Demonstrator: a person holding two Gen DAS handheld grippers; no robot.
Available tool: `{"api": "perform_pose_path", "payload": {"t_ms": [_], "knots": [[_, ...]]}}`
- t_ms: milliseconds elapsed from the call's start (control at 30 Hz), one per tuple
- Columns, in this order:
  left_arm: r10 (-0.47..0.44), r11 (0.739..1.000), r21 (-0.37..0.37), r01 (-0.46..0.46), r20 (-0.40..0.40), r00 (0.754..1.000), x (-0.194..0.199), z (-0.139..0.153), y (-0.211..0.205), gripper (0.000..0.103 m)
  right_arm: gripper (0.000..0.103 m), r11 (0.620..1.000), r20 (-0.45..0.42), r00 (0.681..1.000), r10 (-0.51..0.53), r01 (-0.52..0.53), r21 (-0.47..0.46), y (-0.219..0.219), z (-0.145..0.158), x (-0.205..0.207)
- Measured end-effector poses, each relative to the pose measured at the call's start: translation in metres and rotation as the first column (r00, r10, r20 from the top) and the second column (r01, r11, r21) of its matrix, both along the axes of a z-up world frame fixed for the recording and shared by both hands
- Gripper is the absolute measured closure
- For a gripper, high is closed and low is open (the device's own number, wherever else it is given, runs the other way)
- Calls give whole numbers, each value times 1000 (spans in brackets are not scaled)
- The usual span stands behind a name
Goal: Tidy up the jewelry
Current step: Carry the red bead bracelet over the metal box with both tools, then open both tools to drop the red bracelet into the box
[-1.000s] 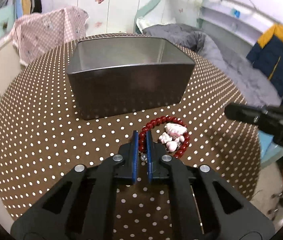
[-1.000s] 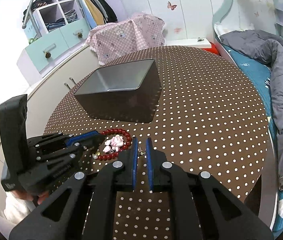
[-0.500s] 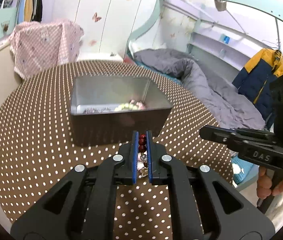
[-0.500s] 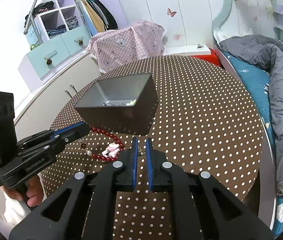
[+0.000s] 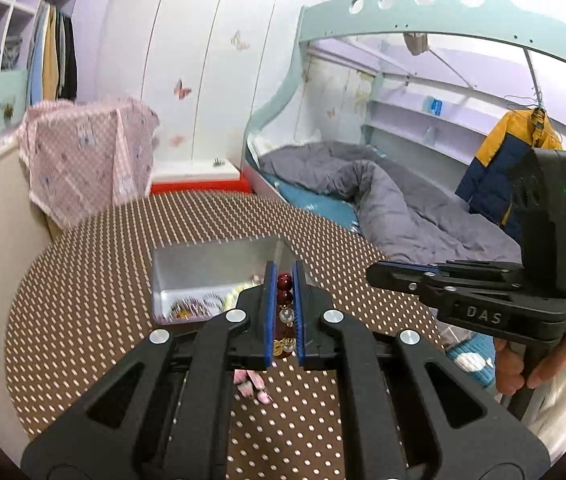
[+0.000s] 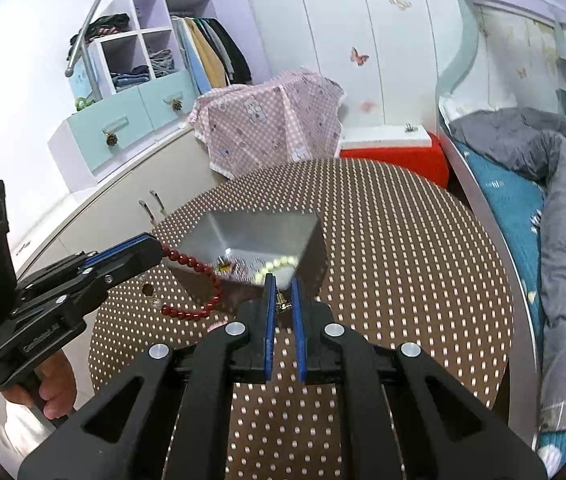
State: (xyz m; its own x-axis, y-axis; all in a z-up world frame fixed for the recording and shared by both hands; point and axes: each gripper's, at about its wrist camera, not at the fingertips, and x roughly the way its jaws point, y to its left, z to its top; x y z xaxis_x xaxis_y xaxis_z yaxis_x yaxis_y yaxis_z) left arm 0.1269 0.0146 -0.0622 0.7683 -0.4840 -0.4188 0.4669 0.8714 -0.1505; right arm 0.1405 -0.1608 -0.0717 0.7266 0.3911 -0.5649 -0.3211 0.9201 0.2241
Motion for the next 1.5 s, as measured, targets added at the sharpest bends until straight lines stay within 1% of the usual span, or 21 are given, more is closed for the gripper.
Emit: {"api": "perform_pose_path", "payload": {"t_ms": [167,300,467,600,633,700,733,767,800,833,900,967,1233,1267,1300,1333,1367,1400,1433,1500], "knots": [[24,1000,2,-25,57,998,3,16,3,95,96,1000,30,999,28,-28,-7,11,10,13],[44,999,-5,-43,68,997,9,20,7,95,96,999,29,999,46,-46,-22,23,11,28],[75,997,-7,-75,53,996,20,15,12,95,96,997,7,998,68,-68,-37,32,4,42],[92,996,-5,-92,16,996,34,6,14,95,96,995,-20,996,84,-84,-44,38,-6,52],[95,996,-3,-95,4,995,38,3,14,95,94,995,-24,996,86,-87,-47,38,-6,54],[111,994,6,-111,-11,994,44,-2,15,94,87,994,-26,996,87,-89,-58,39,-9,55],[119,993,20,-119,-16,993,46,-5,15,94,76,994,-27,996,87,-88,-59,39,-9,57],[127,991,34,-126,-21,992,48,-7,15,94,62,995,-25,996,81,-83,-60,38,-9,57],[133,990,49,-131,-27,991,50,-8,15,94,57,996,-19,998,68,-69,-61,36,-8,58],[131,990,56,-129,-34,991,52,-10,16,94,55,996,-15,998,57,-58,-62,34,-8,58],[134,990,57,-131,-50,990,54,-13,18,94,54,997,-13,999,42,-43,-60,30,-7,59],[144,988,59,-140,-73,987,58,-15,21,94,50,998,-9,1000,28,-28,-59,25,-6,59],[158,986,75,-150,-119,980,62,-22,29,94,45,999,-16,1000,-16,15,-44,12,-7,56],[165,984,83,-156,-116,979,61,-23,29,92,44,999,-14,1000,-20,19,-41,11,-6,55],[170,983,87,-160,-114,979,60,-23,29,84,43,999,-12,1000,-24,23,-39,9,-5,54],[175,983,83,-166,-112,978,59,-23,30,49,42,999,-10,1000,-28,28,-38,8,-5,53],[183,982,73,-176,-107,977,59,-23,32,21,41,999,-8,999,-32,32,-39,7,-4,53],[198,980,38,-195,-79,977,54,-20,36,21,40,998,-4,999,-38,38,-41,7,-3,52],[196,981,20,-195,-72,978,52,-17,37,21,40,998,-3,999,-42,42,-42,6,-3,51],[191,982,10,-191,-69,979,49,-14,39,21,38,998,-2,999,-49,49,-45,5,-2,50]]}}
